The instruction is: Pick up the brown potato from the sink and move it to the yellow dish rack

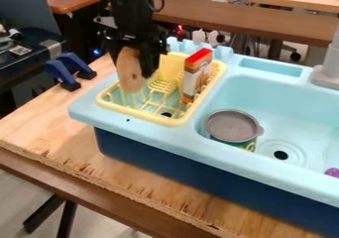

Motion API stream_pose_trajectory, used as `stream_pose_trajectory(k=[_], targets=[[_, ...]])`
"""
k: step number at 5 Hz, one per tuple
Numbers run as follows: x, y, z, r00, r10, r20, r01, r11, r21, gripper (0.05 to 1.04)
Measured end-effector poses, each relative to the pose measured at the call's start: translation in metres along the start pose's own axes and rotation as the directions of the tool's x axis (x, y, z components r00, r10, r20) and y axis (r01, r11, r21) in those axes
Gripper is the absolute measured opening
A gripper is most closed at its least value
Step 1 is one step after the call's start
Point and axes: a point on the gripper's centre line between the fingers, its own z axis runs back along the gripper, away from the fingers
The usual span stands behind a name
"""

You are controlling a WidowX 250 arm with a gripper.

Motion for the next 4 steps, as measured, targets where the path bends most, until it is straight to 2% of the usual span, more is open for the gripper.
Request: stream_pose_trajectory(k=[1,3,4], targets=[[0.018,0.007,-0.01,1.0,-0.011,-0.003,0.011,1.0,-0.002,0.676],[0.044,0.015,-0.032,0.999,-0.021,-0.038,0.021,1.0,-0.01,0.676],[0.05,0.013,-0.039,0.998,-0.028,-0.058,0.027,0.999,-0.022,0.676]])
